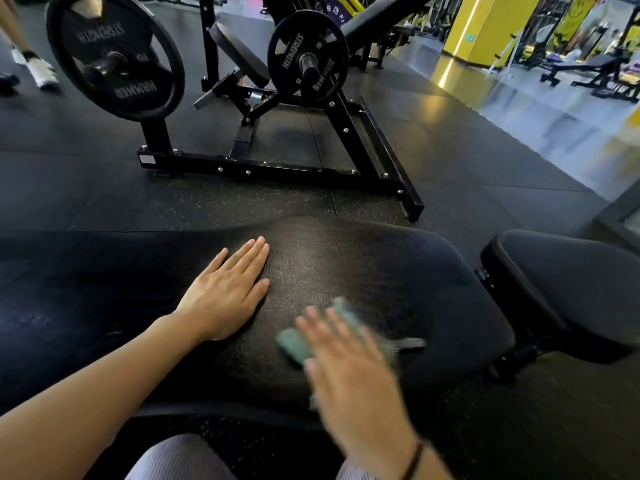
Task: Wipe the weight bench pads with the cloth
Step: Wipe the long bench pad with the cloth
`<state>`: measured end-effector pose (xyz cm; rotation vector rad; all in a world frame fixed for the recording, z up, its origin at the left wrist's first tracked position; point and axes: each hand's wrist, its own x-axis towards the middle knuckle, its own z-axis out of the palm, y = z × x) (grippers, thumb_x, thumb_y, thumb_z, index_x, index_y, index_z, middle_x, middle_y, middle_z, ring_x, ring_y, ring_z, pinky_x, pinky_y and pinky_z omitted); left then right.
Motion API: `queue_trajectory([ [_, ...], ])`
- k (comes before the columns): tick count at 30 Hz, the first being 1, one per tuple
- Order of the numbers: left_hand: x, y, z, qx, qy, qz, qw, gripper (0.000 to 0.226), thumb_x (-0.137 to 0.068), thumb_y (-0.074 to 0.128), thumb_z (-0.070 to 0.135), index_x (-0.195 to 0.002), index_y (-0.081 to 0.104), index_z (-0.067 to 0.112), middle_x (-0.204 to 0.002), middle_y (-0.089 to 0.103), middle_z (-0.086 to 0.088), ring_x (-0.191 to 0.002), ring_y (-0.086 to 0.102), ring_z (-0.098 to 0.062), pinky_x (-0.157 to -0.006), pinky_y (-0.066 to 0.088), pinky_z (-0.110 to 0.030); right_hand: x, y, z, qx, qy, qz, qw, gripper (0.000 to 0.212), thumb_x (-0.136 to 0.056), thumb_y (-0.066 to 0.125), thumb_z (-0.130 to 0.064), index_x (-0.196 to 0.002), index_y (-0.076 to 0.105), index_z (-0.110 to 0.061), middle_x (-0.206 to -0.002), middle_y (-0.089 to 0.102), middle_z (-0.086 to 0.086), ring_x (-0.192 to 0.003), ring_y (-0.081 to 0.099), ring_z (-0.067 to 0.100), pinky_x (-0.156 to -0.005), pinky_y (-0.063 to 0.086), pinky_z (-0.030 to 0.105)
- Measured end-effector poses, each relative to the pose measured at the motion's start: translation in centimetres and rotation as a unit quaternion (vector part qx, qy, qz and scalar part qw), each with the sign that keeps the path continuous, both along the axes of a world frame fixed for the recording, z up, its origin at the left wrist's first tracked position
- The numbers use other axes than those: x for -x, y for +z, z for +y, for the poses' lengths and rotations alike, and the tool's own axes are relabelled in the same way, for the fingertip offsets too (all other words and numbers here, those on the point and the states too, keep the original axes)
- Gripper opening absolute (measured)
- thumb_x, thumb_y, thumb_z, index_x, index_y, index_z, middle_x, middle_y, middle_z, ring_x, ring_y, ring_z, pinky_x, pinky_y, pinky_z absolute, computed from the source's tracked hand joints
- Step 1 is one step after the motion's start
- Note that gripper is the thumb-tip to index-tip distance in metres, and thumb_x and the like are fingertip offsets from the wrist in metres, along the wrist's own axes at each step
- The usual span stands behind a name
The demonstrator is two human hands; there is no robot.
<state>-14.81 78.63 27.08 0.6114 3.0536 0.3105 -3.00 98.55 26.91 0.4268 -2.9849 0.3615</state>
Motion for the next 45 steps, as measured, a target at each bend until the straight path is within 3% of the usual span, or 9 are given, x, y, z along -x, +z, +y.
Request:
queue_trajectory([
  [4,0.0,0.1,0.0,-0.002,-0.005,-0.005,1.000,0.078,-0.071,-0.017,0.057,-0.142,-0.018,0.025,-0.154,-0.020,0.011,-0.140,-0.021,-0.002,-0.117,-0.011,-0.030,2.1,0.7,12.4,-0.022,-0.204,-0.038,0.978,0.059,-0.090,0.003,-0.049,-0.147,0.015,-0.036,-0.155,0.011,-0.017,-0.145,0.006,0.009,-0.117,0.011,0.046],
  [9,-0.1,0.0,0.2,0.002,0.000,-0.001,1.000,0.079,-0.076,-0.012,0.055,-0.147,-0.012,0.022,-0.155,-0.018,0.010,-0.141,-0.019,-0.002,-0.117,-0.010,-0.031,6.1,1.2,11.8,-0.014,-0.401,-0.029,0.916,0.050,-0.097,0.019,-0.033,-0.144,0.033,-0.022,-0.152,0.033,0.002,-0.139,0.025,0.025,-0.111,0.022,0.054],
  [15,0.1,-0.2,-0.1,0.012,-0.003,0.003,1.000,0.085,-0.070,-0.017,0.057,-0.147,-0.012,0.021,-0.155,-0.017,0.009,-0.140,-0.018,-0.002,-0.117,-0.009,-0.031,1.6,-0.5,-8.0,0.016,-0.127,0.066,0.990,0.050,-0.091,0.031,-0.035,-0.136,0.049,-0.024,-0.144,0.046,-0.006,-0.135,0.039,0.017,-0.110,0.031,0.048],
  [18,0.1,-0.1,-0.1,0.015,-0.008,-0.001,1.000,0.084,-0.069,-0.017,0.058,-0.145,-0.015,0.023,-0.154,-0.019,0.010,-0.140,-0.020,-0.002,-0.117,-0.009,-0.030,-1.5,0.3,-5.1,0.034,-0.049,0.011,0.998,0.047,-0.094,0.030,-0.038,-0.138,0.044,-0.032,-0.145,0.041,-0.017,-0.137,0.033,0.005,-0.113,0.023,0.037],
  [23,0.1,0.1,-0.3,0.003,-0.014,-0.015,1.000,0.075,-0.074,-0.012,0.059,-0.141,-0.018,0.025,-0.153,-0.021,0.011,-0.139,-0.021,-0.002,-0.117,-0.010,-0.030,0.3,-0.2,11.3,-0.003,-0.177,0.011,0.984,0.060,-0.092,0.007,-0.046,-0.146,0.026,-0.030,-0.153,0.019,-0.013,-0.144,0.016,0.011,-0.116,0.018,0.039],
  [29,0.0,0.0,0.0,-0.003,-0.007,-0.002,1.000,0.083,-0.070,-0.016,0.058,-0.145,-0.014,0.023,-0.153,-0.020,0.011,-0.140,-0.020,-0.002,-0.117,-0.010,-0.031,8.1,1.1,14.4,-0.011,-0.369,-0.056,0.928,0.049,-0.100,0.024,-0.032,-0.148,0.022,-0.025,-0.157,0.018,-0.004,-0.144,0.014,0.021,-0.114,0.014,0.054],
  [35,0.1,0.2,0.0,0.020,-0.006,-0.003,1.000,0.078,-0.076,-0.014,0.054,-0.146,-0.013,0.022,-0.155,-0.019,0.009,-0.140,-0.019,-0.003,-0.117,-0.009,-0.031,5.5,0.0,-5.5,0.004,-0.108,0.012,0.994,0.050,-0.099,0.025,-0.030,-0.149,0.019,-0.022,-0.158,0.016,-0.003,-0.146,0.010,0.020,-0.117,0.006,0.050],
  [38,0.1,0.2,-0.2,0.020,-0.014,-0.002,1.000,0.084,-0.069,-0.018,0.055,-0.146,-0.013,0.023,-0.154,-0.018,0.010,-0.140,-0.019,-0.002,-0.116,-0.010,-0.029,2.4,0.2,-5.2,0.010,-0.020,0.031,0.999,0.051,-0.096,0.022,-0.037,-0.146,0.031,-0.026,-0.153,0.027,-0.011,-0.143,0.020,0.009,-0.116,0.017,0.042],
  [45,-0.5,0.7,0.0,0.012,-0.043,-0.003,0.999,0.089,-0.067,-0.023,0.070,-0.145,-0.015,0.028,-0.153,-0.021,0.014,-0.138,-0.025,-0.002,-0.113,-0.016,-0.030,2.0,1.6,14.5,-0.094,-0.205,-0.086,0.970,0.059,-0.088,-0.007,-0.052,-0.145,-0.006,-0.039,-0.154,-0.011,-0.020,-0.142,-0.012,0.003,-0.115,-0.001,0.045],
])
